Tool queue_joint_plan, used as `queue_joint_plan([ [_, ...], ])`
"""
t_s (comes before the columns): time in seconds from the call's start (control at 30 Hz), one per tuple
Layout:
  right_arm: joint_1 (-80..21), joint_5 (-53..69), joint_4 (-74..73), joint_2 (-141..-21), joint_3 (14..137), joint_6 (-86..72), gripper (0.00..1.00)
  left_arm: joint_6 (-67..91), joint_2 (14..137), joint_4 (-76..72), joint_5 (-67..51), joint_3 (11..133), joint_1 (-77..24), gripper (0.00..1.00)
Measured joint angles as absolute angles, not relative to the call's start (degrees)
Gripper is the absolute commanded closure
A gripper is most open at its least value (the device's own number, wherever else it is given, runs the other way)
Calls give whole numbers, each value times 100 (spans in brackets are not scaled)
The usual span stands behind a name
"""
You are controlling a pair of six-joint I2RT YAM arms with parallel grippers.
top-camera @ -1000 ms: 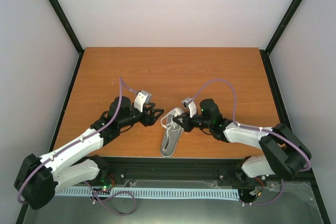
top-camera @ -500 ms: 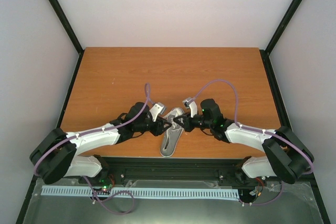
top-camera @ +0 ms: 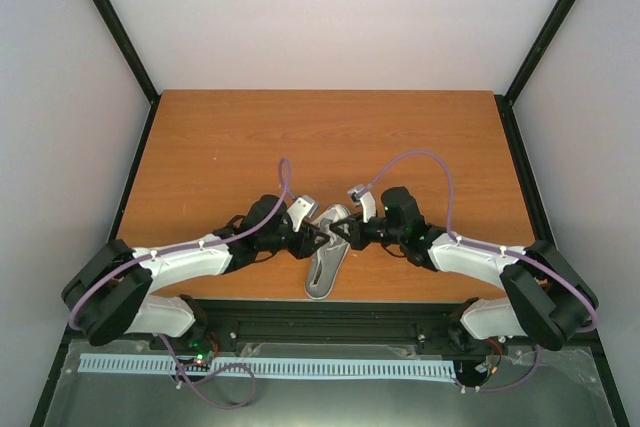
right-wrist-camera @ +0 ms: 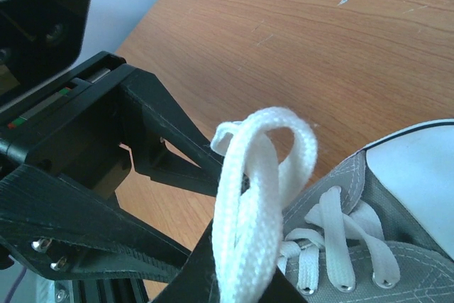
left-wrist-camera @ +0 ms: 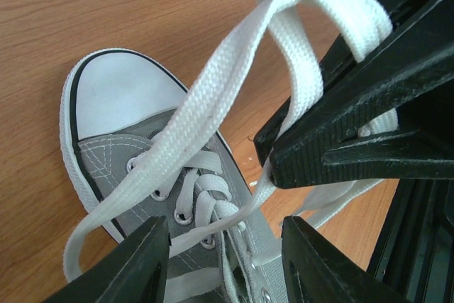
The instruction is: Tie the shoes
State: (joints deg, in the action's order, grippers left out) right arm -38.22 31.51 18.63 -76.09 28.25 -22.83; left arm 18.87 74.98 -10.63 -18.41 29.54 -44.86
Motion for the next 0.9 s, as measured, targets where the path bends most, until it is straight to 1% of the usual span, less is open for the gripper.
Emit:
queue_joint_plan([
  [0.47,-3822,3179,1857,-7609,2853,-2349,97,1796,7822,-1085,-1710,3155,-4506,53],
  [0.6,-3822,3192,1841,-7609,2867,-2346,97,1798,7898,-1162,-1636,3157,-4508,49],
  [0.7,-3822,3192,1833,-7609,2884,-2346,97,1796,7988,-1223,-1625,3181,-4512,47],
  [0.83,-3822,3186,1811,-7612,2888,-2346,97,1796,8103,-1240,-1627,3240,-4536,49],
  [0.9,-3822,3186,1789,-7612,2888,-2346,97,1796,8141,-1256,-1634,3245,-4547,52],
])
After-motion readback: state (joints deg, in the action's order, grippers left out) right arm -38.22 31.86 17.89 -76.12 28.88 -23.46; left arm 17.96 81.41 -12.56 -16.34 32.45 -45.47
